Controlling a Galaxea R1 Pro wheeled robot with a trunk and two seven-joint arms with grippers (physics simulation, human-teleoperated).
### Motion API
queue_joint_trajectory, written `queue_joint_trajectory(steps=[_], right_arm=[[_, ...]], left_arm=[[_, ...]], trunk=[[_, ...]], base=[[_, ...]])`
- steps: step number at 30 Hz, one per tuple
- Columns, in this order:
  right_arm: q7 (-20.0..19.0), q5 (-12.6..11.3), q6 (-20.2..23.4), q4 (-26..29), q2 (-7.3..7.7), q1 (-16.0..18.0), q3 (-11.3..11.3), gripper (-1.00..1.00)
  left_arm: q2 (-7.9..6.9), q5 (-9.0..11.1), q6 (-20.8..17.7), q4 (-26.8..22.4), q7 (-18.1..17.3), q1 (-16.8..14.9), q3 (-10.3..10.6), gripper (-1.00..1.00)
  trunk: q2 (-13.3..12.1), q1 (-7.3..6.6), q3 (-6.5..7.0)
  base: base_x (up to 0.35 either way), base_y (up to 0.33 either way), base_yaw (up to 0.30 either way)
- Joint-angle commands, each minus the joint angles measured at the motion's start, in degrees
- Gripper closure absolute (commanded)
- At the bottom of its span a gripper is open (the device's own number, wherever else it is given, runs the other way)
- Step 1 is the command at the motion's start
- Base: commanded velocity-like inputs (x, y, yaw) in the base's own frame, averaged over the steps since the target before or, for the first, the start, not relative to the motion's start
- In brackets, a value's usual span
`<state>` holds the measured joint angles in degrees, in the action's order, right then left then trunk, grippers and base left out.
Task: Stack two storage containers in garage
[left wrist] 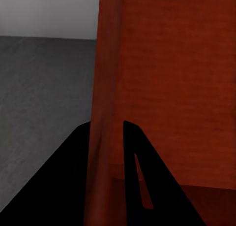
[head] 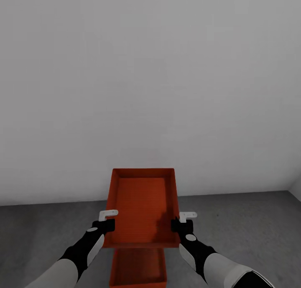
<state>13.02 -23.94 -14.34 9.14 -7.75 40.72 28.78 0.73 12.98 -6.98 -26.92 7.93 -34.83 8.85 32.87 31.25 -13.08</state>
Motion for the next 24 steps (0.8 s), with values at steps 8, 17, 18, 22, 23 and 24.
queue_joint_trajectory(steps=[8, 17, 18, 22, 23, 24], right_arm=[[0.2, -1.3, -0.5, -3.8, 0.54, 0.1, -1.4, 1.00], [0.2, -1.3, -0.4, -3.8, 0.54, 0.1, -1.4, 1.00], [0.2, -1.3, -0.4, -3.8, 0.54, 0.1, -1.4, 1.00], [0.2, -1.3, -0.4, -3.8, 0.53, 0.1, -1.4, 1.00], [0.2, -1.3, -0.4, -3.8, 0.54, 0.1, -1.4, 1.00], [0.2, -1.3, -0.5, -3.8, 0.54, 0.1, -1.4, 1.00]], left_arm=[[-0.12, -0.1, -0.3, -0.3, 0.8, -0.1, 0.1, 1.00], [-0.12, -0.1, -0.3, -0.3, 0.8, -0.1, 0.1, 1.00], [-0.12, -0.1, -0.3, -0.3, 0.8, -0.1, 0.1, 1.00], [-0.12, -0.1, -0.3, -0.3, 0.8, -0.1, 0.1, 1.00], [-0.12, -0.1, -0.3, -0.3, 0.8, -0.1, 0.1, 1.00], [-0.12, -0.1, -0.3, -0.3, 0.8, -0.1, 0.1, 1.00]], trunk=[[0.1, 0.03, -0.83], [0.1, 0.03, -1.66], [0.1, 0.03, -1.75], [0.1, 0.03, -2.12], [0.1, 0.03, -2.21], [0.1, 0.03, -2.30]], base=[[0.029, 0.000, 0.000], [0.001, 0.000, 0.000], [0.000, 0.000, 0.000], [0.000, 0.000, 0.000], [0.000, 0.000, 0.000], [0.000, 0.000, 0.000]])
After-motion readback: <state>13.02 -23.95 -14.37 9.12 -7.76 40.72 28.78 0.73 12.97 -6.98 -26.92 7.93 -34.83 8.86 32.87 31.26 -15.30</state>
